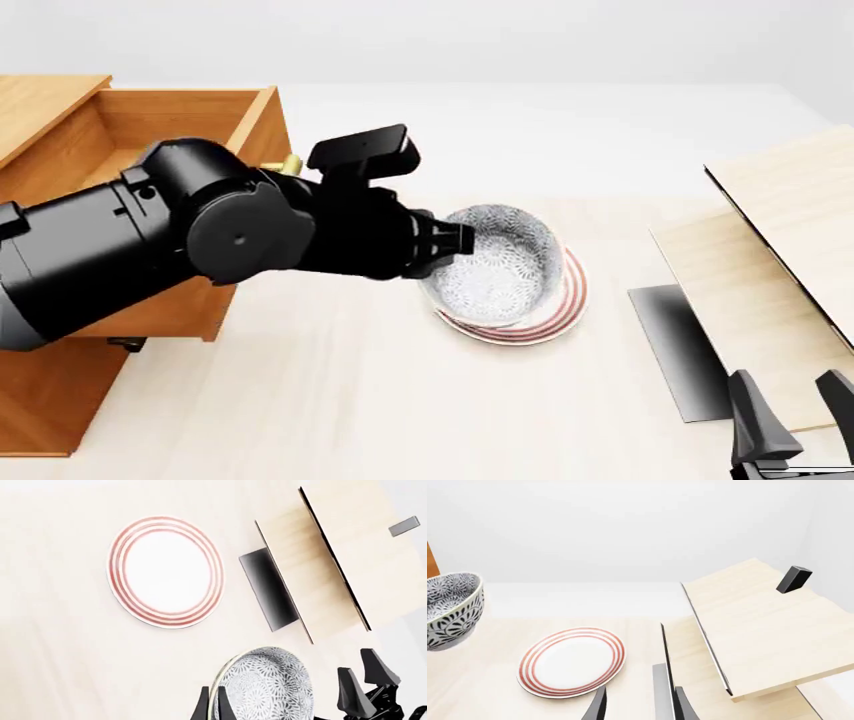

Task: Open the top drawer of the cabinet and put the bowl in it.

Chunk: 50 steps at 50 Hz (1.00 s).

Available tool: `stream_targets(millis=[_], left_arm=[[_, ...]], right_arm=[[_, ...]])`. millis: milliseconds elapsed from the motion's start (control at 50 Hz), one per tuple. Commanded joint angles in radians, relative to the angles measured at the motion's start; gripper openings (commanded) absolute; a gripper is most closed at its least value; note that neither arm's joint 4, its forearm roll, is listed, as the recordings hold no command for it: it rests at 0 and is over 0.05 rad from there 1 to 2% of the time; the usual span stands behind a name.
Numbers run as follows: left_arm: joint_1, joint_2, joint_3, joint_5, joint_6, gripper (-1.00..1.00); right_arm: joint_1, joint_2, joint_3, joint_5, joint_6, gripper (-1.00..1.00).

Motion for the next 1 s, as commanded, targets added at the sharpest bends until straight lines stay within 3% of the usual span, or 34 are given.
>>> stream_targets(millis=[20, 600, 1000], left_arm=[[0.047, -0.002, -0.128, 0.099, 0.018, -1.00], [0.167, 0.105, -0.517, 0.356, 0.082, -1.00], [0.272, 0.102, -0.638, 0.444, 0.091, -1.00]], right_arm=[[0.000, 0.000, 0.000, -0.001, -0.001, 1.00], [0.000, 0.000, 0.000, -0.001, -0.001, 1.00], [0.000, 0.000, 0.000, -0.001, -0.001, 1.00]])
